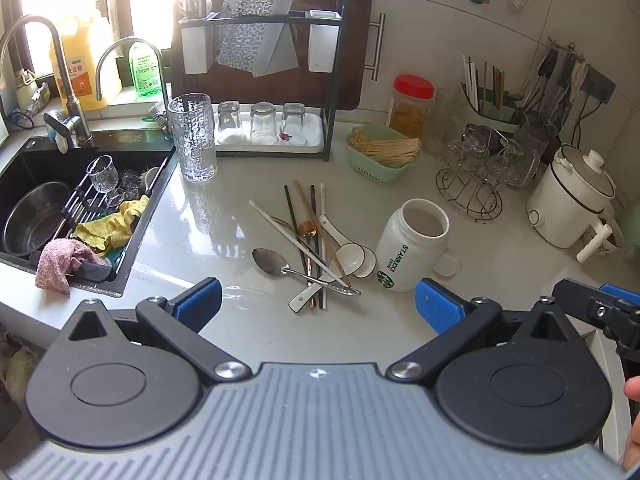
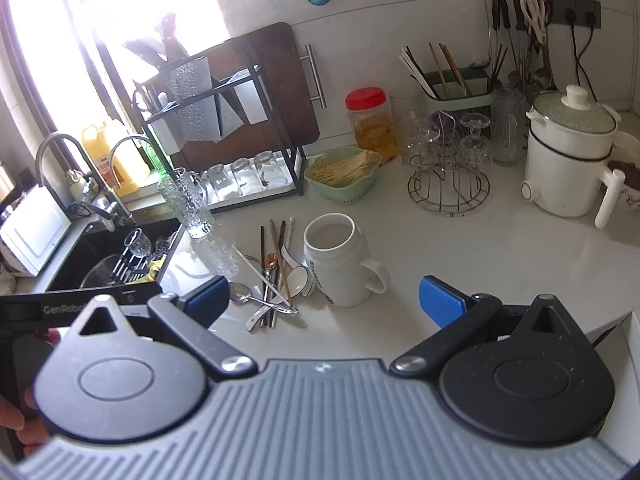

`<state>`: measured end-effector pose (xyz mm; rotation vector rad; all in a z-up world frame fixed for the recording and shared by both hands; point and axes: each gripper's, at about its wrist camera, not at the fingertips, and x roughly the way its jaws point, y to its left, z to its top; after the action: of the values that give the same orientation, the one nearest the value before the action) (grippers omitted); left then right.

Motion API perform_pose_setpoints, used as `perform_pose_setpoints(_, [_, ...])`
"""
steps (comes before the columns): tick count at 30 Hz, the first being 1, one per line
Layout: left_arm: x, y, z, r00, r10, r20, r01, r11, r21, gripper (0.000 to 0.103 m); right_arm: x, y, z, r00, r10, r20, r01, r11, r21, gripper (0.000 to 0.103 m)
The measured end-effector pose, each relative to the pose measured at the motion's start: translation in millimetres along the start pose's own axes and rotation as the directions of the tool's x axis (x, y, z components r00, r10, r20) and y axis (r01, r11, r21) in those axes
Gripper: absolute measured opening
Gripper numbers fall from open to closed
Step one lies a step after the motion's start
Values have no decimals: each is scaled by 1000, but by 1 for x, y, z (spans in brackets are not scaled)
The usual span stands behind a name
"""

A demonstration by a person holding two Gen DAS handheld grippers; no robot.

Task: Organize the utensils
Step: 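Move both tools toward the utensil pile and the white ceramic pot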

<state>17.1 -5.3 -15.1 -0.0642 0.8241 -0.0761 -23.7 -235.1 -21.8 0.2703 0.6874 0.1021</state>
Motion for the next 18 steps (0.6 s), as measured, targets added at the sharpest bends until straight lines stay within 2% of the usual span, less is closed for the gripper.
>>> perform_pose_setpoints(18, [6,-11,2,1000,-14,-3,14,1000,6,103,-1,-8,-4,1000,1,-13,-1,1000,8,103])
